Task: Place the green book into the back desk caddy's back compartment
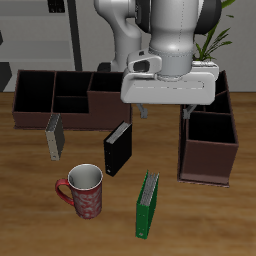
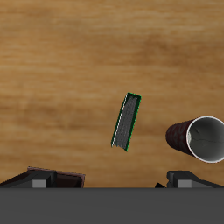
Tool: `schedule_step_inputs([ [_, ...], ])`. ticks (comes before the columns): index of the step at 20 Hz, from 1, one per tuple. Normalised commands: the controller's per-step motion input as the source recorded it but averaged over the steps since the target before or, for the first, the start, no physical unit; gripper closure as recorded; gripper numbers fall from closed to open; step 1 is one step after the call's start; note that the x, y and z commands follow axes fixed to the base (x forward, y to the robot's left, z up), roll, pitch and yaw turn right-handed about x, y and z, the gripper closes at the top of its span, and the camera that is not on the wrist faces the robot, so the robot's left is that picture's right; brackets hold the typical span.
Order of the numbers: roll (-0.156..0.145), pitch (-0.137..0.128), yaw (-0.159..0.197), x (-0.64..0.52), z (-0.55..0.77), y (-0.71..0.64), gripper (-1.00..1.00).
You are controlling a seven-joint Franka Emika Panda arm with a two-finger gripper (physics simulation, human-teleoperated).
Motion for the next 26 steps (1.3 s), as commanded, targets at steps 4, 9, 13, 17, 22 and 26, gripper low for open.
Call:
schedule_step_inputs([
  [4, -0.005, -0.088, -0.027, 0.1, -0.04, -0.02, -1.0],
  [9, -0.008, -0.037, -0.062, 0.14, -0.16, -0.07, -1.0],
  [13, 0.008, -0.028, -0.08, 0.16, -0.25, -0.11, -1.0],
  [17, -0.005, -0.013, -0.028, 0.05, -0.14, -0.04, -1.0],
  [22, -0.036, -0.048, -0.04, 0.09, -0.19, -0.15, -1.0],
  [26, -0.01, 0.022, 0.004, 0.11, -0.33, -0.08, -1.0],
])
